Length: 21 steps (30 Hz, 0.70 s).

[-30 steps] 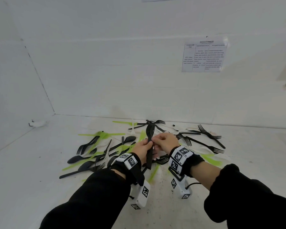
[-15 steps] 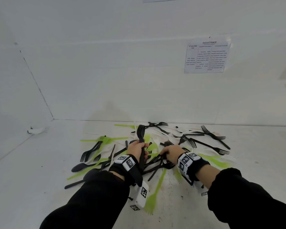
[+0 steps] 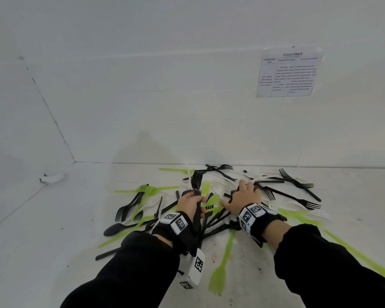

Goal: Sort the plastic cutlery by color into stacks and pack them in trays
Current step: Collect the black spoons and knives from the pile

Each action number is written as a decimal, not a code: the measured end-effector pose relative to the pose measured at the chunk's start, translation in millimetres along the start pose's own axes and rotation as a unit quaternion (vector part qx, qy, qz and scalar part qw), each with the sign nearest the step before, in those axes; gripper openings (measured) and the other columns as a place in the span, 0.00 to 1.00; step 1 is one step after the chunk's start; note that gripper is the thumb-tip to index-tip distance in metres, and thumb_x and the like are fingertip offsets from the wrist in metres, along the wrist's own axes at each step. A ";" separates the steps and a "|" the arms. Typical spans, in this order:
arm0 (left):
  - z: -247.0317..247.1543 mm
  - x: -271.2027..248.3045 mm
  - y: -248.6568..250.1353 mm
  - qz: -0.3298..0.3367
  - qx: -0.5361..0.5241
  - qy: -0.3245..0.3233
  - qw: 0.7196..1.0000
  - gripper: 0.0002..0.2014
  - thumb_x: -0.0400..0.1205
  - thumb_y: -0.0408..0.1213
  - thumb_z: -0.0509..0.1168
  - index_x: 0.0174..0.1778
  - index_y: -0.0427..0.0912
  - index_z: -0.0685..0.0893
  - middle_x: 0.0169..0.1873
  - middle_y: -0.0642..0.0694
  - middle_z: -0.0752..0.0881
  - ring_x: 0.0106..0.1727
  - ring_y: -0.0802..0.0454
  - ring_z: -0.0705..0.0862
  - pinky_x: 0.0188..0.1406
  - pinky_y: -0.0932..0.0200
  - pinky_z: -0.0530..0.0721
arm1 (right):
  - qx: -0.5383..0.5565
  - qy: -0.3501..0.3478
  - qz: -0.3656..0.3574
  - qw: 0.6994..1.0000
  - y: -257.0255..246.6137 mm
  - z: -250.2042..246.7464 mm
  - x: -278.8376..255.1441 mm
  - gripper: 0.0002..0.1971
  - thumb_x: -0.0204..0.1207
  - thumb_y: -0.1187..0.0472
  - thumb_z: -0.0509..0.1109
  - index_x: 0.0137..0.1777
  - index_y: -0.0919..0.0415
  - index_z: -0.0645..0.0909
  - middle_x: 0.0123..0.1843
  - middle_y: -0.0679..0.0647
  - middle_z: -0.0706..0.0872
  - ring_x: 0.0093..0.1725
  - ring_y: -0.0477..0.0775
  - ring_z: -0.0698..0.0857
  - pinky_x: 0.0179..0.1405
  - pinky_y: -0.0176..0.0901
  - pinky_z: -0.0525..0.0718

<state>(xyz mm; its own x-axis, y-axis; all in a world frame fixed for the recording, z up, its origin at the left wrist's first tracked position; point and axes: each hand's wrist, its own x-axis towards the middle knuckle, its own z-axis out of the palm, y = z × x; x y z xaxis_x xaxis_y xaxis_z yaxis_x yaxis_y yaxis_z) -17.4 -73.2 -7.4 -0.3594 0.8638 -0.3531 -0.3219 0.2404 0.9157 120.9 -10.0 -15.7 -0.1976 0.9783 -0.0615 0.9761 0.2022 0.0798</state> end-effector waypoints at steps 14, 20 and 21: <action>-5.4 14.2 1.2 0.014 -0.008 -0.004 1.000 0.06 0.85 0.27 0.55 0.53 0.35 0.77 0.32 0.43 0.79 0.12 0.56 0.74 0.12 0.68 0.71 | 0.187 -0.020 0.083 0.979 15.5 -19.8 19.5 0.17 0.81 0.58 0.57 0.67 0.64 0.75 0.70 0.61 0.72 0.69 0.62 0.74 0.67 0.53 0.74; 1.5 11.1 -4.3 0.027 -0.010 -0.020 0.999 0.06 0.86 0.27 0.55 0.53 0.37 0.76 0.34 0.44 0.79 0.14 0.59 0.77 0.13 0.67 0.75 | 0.246 -0.005 0.053 0.968 11.0 -29.8 5.0 0.17 0.84 0.62 0.54 0.68 0.68 0.73 0.68 0.65 0.78 0.68 0.63 0.77 0.62 0.46 0.76; 3.5 10.4 -4.6 0.025 -0.013 -0.021 0.999 0.06 0.86 0.27 0.54 0.50 0.38 0.76 0.34 0.45 0.79 0.14 0.59 0.77 0.13 0.67 0.75 | 0.260 -0.001 0.052 0.964 7.0 -30.3 0.5 0.17 0.85 0.61 0.52 0.68 0.68 0.72 0.68 0.66 0.77 0.68 0.64 0.76 0.63 0.47 0.75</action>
<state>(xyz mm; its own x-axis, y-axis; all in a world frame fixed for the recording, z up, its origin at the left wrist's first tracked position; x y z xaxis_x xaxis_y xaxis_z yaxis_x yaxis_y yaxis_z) -16.6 -63.7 -14.6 -0.3389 0.8920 -0.2990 -0.3270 0.1863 0.9265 124.9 -6.7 15.0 -0.0973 0.9919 -0.0819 0.9043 0.0537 -0.4236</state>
